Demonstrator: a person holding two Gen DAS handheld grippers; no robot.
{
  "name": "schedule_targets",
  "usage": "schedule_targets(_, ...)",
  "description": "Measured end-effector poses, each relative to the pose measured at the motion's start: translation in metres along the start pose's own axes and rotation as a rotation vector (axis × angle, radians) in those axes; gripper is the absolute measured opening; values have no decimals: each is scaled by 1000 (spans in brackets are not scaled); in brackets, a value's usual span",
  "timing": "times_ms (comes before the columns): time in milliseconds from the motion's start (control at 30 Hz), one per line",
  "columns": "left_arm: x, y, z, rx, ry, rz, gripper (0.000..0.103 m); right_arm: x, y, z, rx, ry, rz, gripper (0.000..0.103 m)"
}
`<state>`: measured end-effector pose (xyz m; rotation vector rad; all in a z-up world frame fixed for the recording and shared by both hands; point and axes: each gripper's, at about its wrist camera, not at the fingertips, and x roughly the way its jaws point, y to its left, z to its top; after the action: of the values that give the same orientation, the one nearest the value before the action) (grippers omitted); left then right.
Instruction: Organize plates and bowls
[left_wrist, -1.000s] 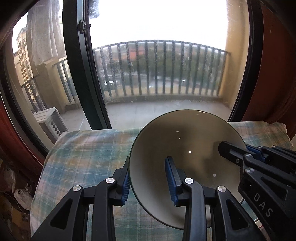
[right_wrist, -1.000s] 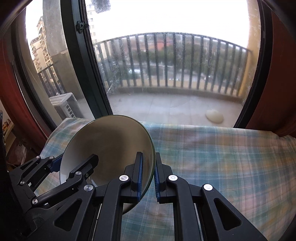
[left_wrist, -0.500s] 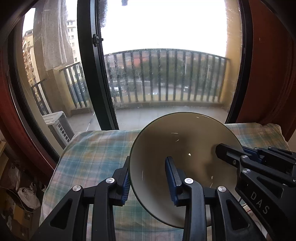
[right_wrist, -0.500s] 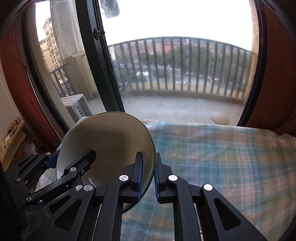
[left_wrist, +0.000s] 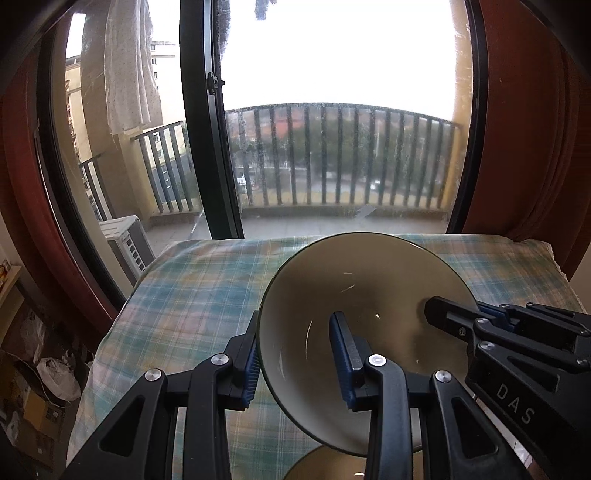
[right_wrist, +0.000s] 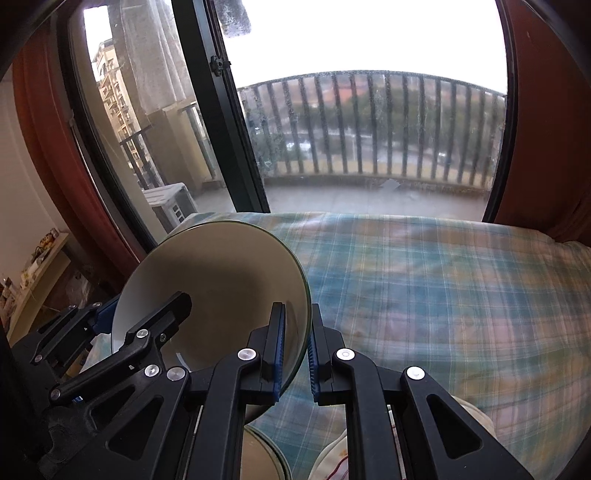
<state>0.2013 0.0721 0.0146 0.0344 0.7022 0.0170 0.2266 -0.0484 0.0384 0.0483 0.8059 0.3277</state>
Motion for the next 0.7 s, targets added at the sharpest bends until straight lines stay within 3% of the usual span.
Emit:
schedule_targets(233,-15,-3,-23,-2,-9,32,35,-20,13,-30,-49,-9,-17,15)
schedule_targets(700,-37,-2,-63,1,5,-7,35,-37,18,-77,-55,26,27,15)
